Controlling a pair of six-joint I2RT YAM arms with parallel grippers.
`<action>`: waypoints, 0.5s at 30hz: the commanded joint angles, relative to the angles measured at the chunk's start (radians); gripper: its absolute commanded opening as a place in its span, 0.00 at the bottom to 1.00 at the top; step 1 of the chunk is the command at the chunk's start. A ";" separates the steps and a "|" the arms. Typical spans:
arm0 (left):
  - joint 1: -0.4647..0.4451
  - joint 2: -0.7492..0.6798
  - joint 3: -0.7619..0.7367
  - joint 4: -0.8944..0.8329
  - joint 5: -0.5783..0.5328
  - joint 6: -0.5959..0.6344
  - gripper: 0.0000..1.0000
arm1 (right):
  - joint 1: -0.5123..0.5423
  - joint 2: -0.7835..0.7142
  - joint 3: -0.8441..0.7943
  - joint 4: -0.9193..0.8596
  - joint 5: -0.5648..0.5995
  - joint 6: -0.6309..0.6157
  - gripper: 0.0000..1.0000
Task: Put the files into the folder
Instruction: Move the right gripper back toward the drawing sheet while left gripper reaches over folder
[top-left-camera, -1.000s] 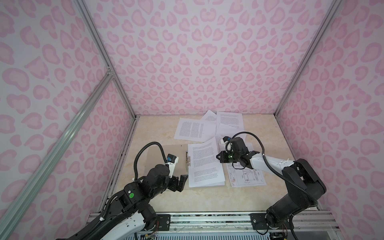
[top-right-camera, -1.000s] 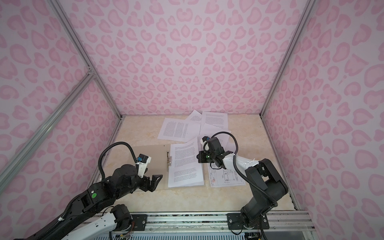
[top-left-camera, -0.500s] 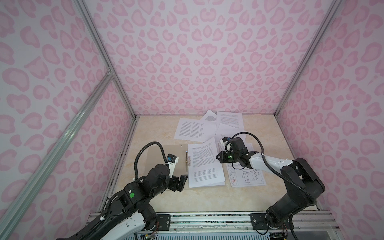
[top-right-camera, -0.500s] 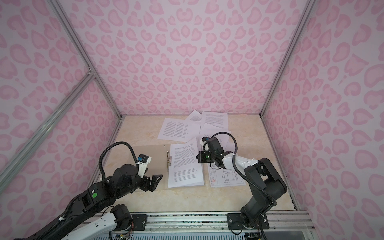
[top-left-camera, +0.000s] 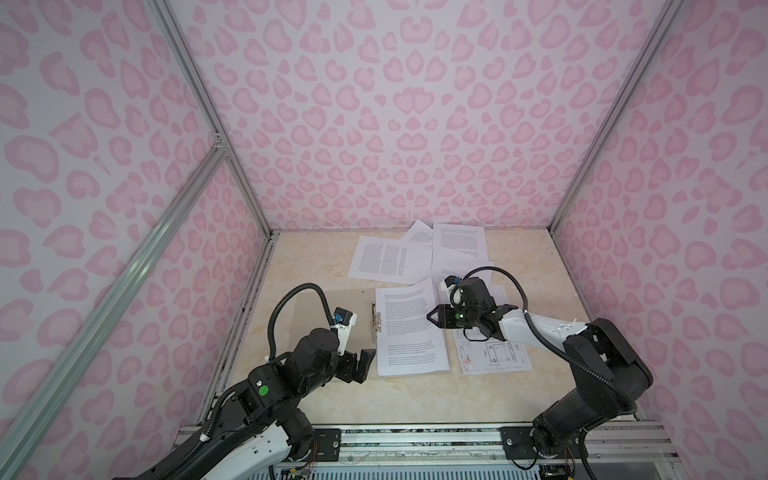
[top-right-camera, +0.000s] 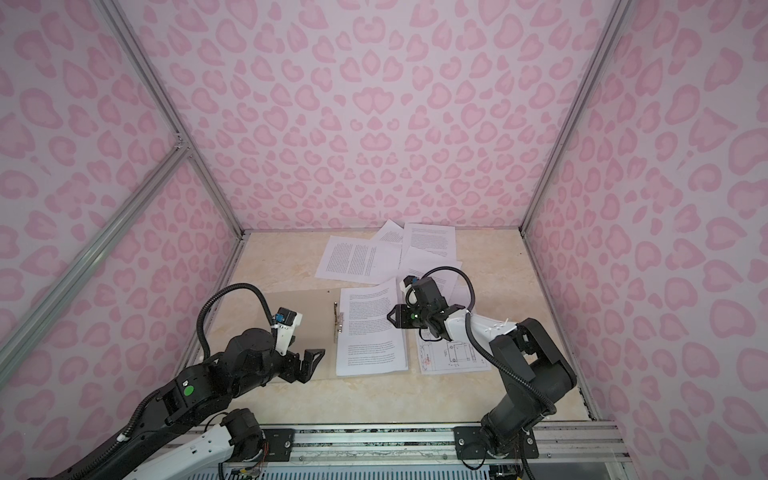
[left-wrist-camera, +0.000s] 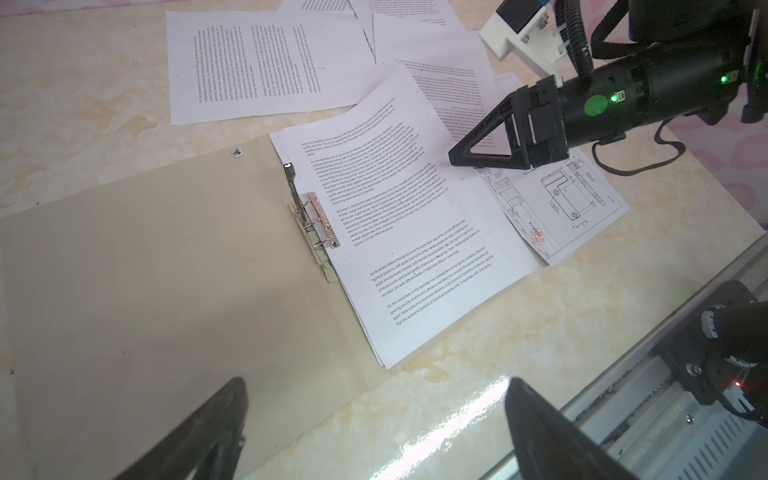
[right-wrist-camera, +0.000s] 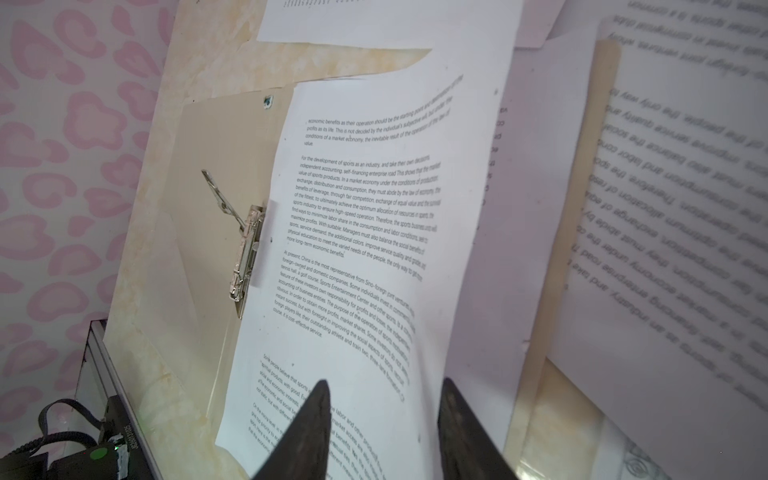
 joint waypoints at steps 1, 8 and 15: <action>0.001 0.000 -0.001 0.019 0.001 0.011 0.98 | 0.004 -0.016 0.009 -0.072 0.094 0.027 0.54; 0.002 0.030 0.025 0.029 0.044 -0.003 0.98 | -0.119 -0.118 0.048 -0.284 0.246 0.039 0.74; -0.051 0.359 0.088 0.287 0.239 -0.134 0.96 | -0.415 -0.189 0.006 -0.394 0.229 -0.011 0.79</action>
